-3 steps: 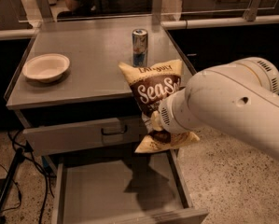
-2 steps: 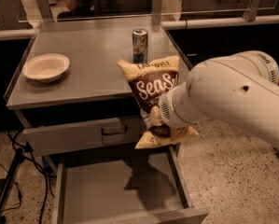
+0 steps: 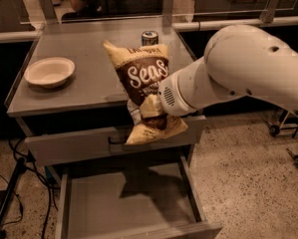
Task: Pick brown chip bag from middle drawer and place on counter
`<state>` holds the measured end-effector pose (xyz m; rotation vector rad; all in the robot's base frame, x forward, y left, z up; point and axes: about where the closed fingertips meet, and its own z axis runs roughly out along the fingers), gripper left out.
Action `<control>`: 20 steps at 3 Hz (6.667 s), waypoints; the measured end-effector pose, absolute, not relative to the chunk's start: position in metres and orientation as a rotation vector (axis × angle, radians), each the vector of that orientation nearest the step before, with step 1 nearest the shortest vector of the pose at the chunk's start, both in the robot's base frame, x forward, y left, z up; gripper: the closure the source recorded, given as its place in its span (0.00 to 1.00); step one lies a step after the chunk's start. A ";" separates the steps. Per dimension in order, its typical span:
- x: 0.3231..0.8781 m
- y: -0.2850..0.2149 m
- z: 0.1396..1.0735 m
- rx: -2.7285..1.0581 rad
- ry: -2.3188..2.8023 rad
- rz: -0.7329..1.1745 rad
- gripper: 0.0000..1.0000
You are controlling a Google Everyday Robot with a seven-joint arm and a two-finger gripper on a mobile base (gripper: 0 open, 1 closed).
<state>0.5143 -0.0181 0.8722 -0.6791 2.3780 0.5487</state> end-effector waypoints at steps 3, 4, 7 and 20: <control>0.544 0.007 0.894 -0.772 2.342 0.604 1.00; 0.542 0.028 0.908 -0.839 2.305 0.661 1.00; 0.570 0.048 0.902 -0.925 2.344 0.714 1.00; 0.662 0.067 0.888 -0.908 2.594 0.786 1.00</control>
Offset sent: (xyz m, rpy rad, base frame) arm 0.0353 0.0175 0.0250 0.0325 -0.0234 0.0638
